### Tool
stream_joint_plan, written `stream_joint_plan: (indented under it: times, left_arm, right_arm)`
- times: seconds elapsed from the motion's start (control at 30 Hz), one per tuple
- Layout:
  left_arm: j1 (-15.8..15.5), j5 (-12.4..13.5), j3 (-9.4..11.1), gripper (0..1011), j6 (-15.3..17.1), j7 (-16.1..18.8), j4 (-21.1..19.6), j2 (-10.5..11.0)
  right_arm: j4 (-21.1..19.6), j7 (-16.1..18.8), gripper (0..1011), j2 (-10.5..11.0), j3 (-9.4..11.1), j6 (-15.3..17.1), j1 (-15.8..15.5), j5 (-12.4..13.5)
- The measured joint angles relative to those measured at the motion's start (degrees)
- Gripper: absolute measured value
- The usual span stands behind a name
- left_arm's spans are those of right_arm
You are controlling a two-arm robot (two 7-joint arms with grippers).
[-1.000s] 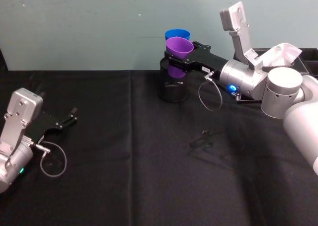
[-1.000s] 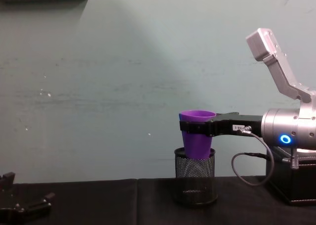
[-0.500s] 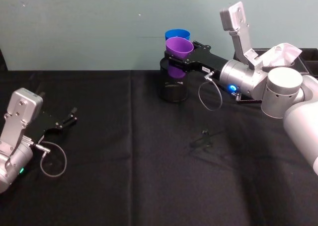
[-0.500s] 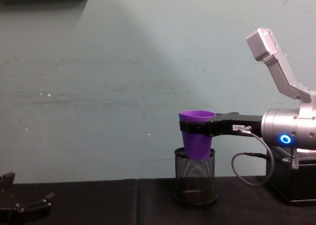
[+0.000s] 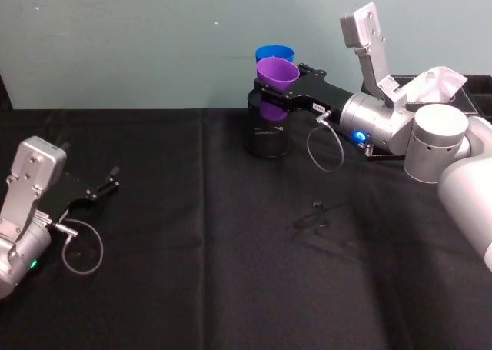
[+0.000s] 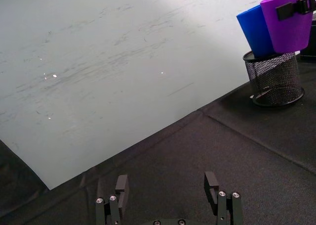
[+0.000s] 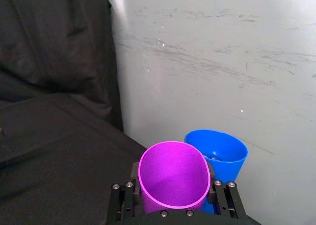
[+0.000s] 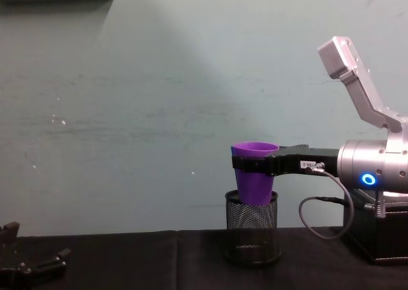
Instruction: Pick up one cup with a gripper and tap it against the other cup.
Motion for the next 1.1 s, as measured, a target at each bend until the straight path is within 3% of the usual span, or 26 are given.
stream_joint_plan:
  times: [1.1]
  left_arm:
    - [0.0,0.0,0.0,1000,0.0,0.0,0.0,0.0]
  right_arm:
    - [0.0,0.0,724,0.0,0.0,0.0,0.0,0.0]
